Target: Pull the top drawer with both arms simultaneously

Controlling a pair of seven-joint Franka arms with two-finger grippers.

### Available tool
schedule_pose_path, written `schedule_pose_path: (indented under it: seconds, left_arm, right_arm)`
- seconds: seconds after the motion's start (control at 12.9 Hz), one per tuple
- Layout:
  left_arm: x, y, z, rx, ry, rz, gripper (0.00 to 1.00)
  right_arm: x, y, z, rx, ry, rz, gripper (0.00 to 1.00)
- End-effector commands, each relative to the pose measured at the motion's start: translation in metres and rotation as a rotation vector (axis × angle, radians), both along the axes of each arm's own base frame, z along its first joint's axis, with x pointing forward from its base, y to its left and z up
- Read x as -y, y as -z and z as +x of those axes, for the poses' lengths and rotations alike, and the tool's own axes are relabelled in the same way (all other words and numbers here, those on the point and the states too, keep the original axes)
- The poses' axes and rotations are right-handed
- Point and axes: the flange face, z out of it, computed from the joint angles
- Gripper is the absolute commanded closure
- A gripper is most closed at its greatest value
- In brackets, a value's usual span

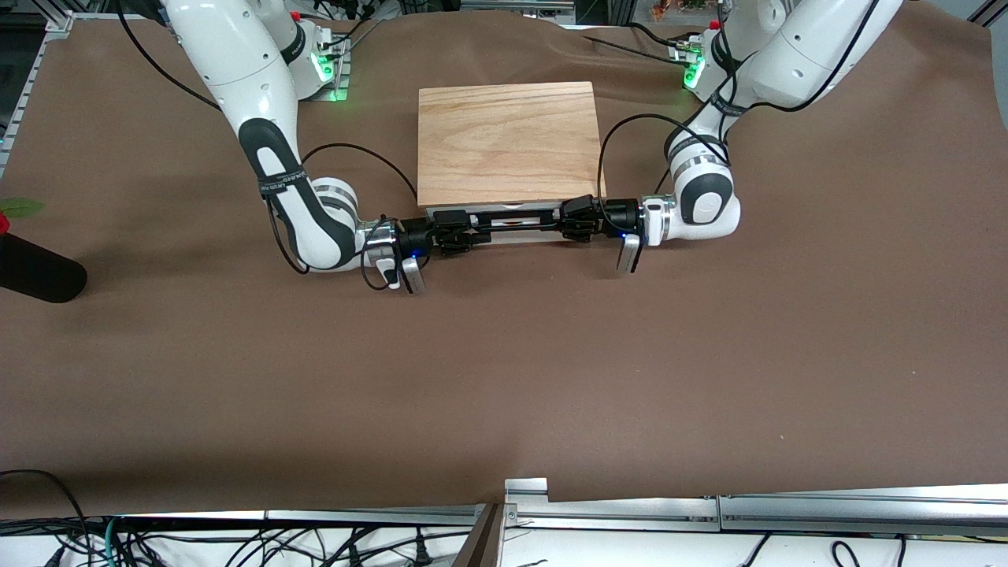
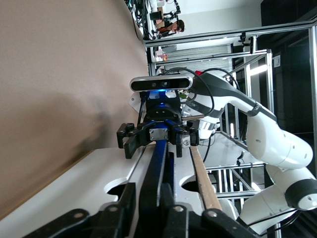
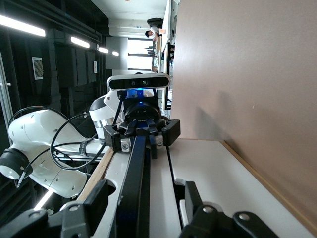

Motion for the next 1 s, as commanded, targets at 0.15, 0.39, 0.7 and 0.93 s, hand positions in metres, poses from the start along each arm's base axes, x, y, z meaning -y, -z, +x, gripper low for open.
schedule_pose_path:
  seconds: [0.15, 0.39, 0.7, 0.93]
  left_arm:
    - [0.005, 0.023, -0.029, -0.041, 0.021, 0.021, 1.0]
    - [0.003, 0.025, -0.032, -0.051, 0.021, 0.021, 1.0]
    - [-0.001, 0.028, -0.03, -0.137, 0.006, 0.02, 1.0]
    - [-0.004, 0.028, -0.027, -0.178, -0.004, 0.018, 1.0]
  right_arm:
    - [-0.001, -0.005, -0.013, 0.01, -0.013, 0.013, 0.39]
    - [-0.001, -0.008, -0.012, 0.015, -0.013, 0.016, 0.51]
    - [-0.002, -0.017, -0.01, 0.029, -0.013, 0.021, 0.68]
    - [-0.003, -0.021, -0.009, 0.035, -0.013, 0.023, 0.77]
